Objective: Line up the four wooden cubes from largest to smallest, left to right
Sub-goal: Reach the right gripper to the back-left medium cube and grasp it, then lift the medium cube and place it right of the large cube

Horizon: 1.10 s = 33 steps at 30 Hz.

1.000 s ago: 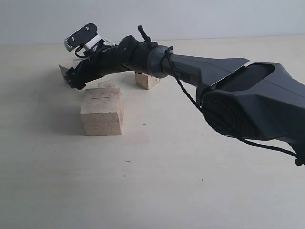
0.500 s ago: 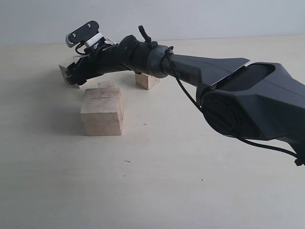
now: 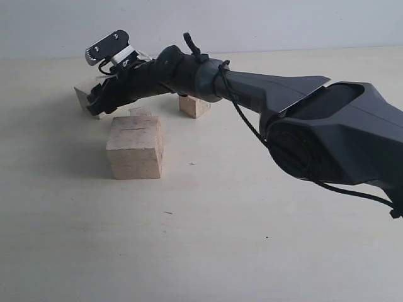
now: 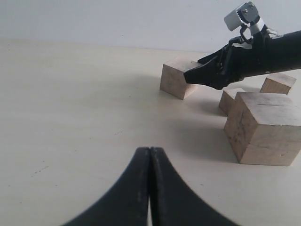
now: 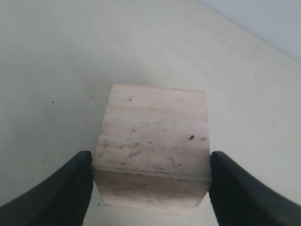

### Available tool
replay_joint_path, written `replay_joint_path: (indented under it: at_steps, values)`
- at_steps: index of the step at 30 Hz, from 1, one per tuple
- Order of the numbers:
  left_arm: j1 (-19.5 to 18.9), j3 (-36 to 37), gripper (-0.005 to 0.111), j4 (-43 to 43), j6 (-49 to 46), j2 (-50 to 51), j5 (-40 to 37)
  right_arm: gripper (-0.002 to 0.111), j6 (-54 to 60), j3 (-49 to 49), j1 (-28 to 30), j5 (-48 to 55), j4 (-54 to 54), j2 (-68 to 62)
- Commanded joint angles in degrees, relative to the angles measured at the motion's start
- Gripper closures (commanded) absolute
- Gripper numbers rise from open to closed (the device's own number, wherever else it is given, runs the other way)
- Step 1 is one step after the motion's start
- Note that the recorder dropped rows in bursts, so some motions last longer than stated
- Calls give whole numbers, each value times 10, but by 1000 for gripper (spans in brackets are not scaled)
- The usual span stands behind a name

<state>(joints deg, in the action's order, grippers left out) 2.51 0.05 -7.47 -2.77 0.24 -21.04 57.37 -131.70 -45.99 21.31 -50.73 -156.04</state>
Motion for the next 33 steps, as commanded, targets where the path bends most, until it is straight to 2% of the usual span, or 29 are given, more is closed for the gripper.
replay_joint_path:
  at_steps: [1,6,12,15,25,33]
  values:
    - [4,0,107,-2,2,-2,4,108,1,-1,0,28,8,21]
    - [4,0,107,-2,2,-2,4,108,-6,-1,0,77,45,57]
    - [4,0,107,-2,2,-2,4,108,-144,-1,0,160,180,113]
    - [4,0,107,-2,2,-2,4,108,-166,-1,0,227,222,146]
    - [4,0,107,-2,2,-2,4,108,-169,2,10,369,238,272]
    - [4,0,107,-2,2,-2,4,108,-154,65,42,429,260,374]
